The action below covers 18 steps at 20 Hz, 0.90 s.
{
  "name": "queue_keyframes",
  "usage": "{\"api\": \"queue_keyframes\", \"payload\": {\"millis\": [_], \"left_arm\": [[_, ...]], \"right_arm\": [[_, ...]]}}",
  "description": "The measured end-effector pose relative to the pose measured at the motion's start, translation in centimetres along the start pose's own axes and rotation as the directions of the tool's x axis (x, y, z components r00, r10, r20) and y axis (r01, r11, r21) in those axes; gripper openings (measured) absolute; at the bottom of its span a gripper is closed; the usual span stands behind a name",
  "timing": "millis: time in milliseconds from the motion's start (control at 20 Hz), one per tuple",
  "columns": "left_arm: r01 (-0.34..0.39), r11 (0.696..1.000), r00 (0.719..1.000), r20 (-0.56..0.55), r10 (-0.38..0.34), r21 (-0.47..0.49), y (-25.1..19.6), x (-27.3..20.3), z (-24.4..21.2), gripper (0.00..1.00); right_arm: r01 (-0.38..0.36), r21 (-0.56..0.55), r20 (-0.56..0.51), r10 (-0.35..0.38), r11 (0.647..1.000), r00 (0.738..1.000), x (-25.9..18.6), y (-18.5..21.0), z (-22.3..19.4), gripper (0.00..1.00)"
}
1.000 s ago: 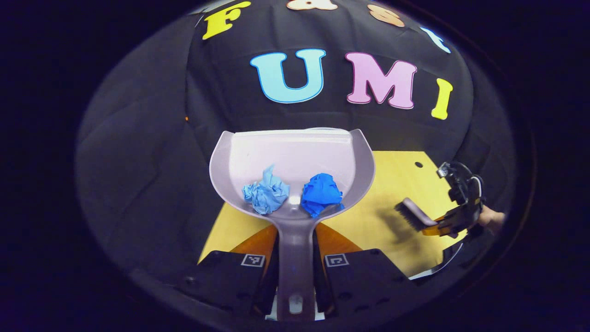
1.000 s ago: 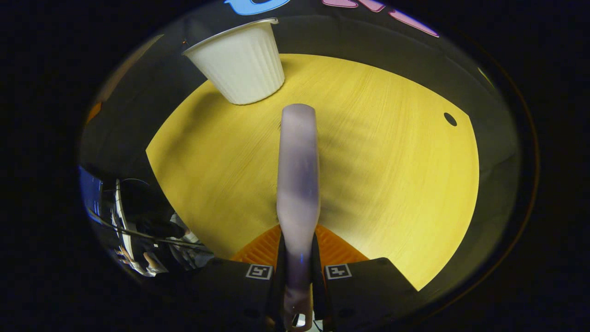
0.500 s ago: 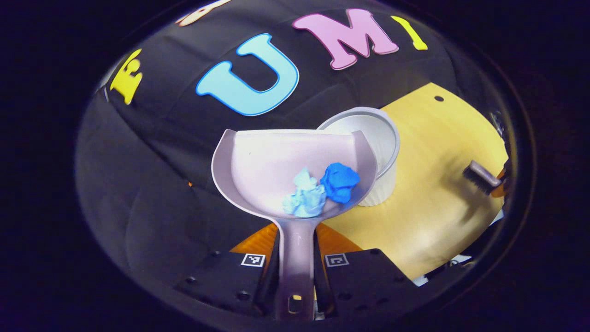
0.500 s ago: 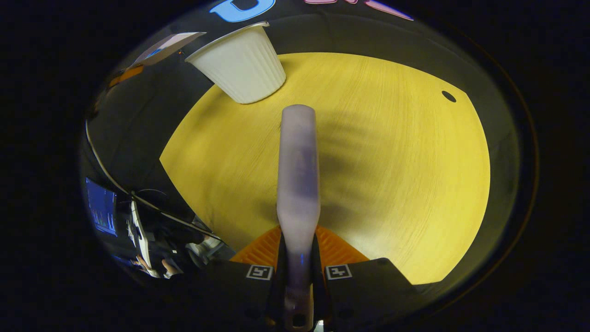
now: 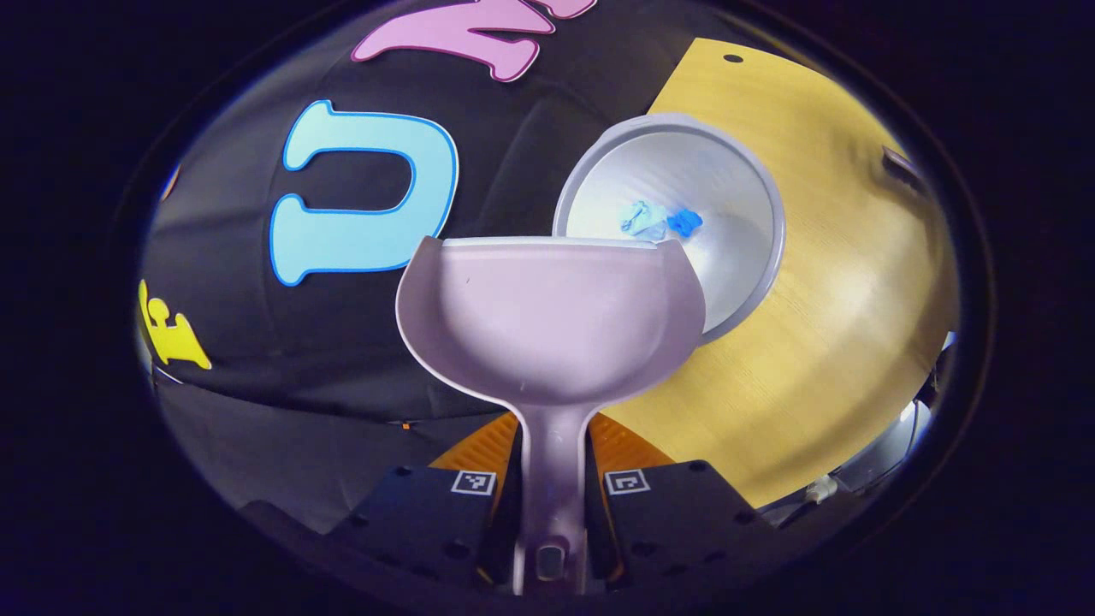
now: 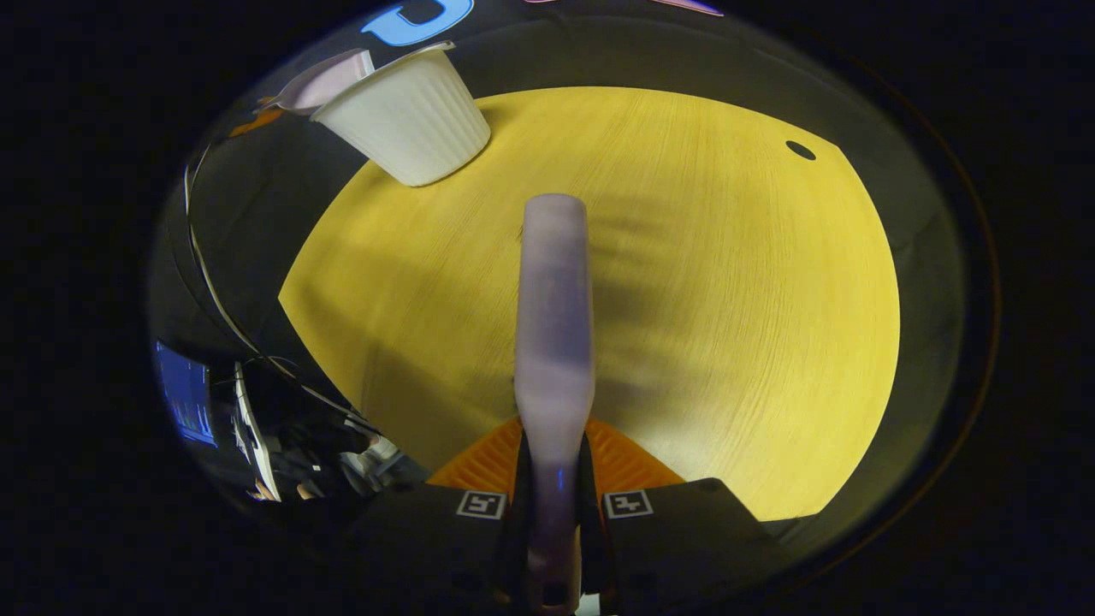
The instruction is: Pick up the small broom and dustpan from the desktop, sweep the trash into the dustpan with the broom, and then empty the trash into the garbage bin.
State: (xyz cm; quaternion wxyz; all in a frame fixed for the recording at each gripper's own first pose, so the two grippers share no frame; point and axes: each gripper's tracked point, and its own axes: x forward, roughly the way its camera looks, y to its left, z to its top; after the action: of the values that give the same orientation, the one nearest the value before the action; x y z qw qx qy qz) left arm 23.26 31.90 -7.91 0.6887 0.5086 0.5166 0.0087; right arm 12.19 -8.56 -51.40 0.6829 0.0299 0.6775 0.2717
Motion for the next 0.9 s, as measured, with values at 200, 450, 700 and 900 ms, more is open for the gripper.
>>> {"api": "queue_keyframes", "payload": {"millis": [200,450,700,900], "left_arm": [[-0.017,1.000,0.999,0.034,0.017,-0.022,-0.1,0.2,-0.2,0.28],[0.051,0.965,0.992,0.128,-0.018,-0.257,0.1,-0.4,1.3,0.30],[0.129,0.893,0.922,0.384,0.052,-0.431,0.6,-3.5,5.4,0.30],[0.403,0.790,0.788,0.614,-0.043,-0.463,-2.6,-5.3,10.6,0.30]], "right_arm": [[-0.013,0.013,-0.003,0.013,1.000,1.000,-0.1,-0.2,0.2,0.27],[0.003,0.049,0.023,-0.004,0.999,1.000,-0.7,-1.1,1.2,0.27],[0.028,0.105,0.066,-0.035,0.994,0.997,-2.4,-2.4,3.4,0.27],[0.053,0.132,0.084,-0.065,0.990,0.994,-3.1,-2.3,4.0,0.27]]}}
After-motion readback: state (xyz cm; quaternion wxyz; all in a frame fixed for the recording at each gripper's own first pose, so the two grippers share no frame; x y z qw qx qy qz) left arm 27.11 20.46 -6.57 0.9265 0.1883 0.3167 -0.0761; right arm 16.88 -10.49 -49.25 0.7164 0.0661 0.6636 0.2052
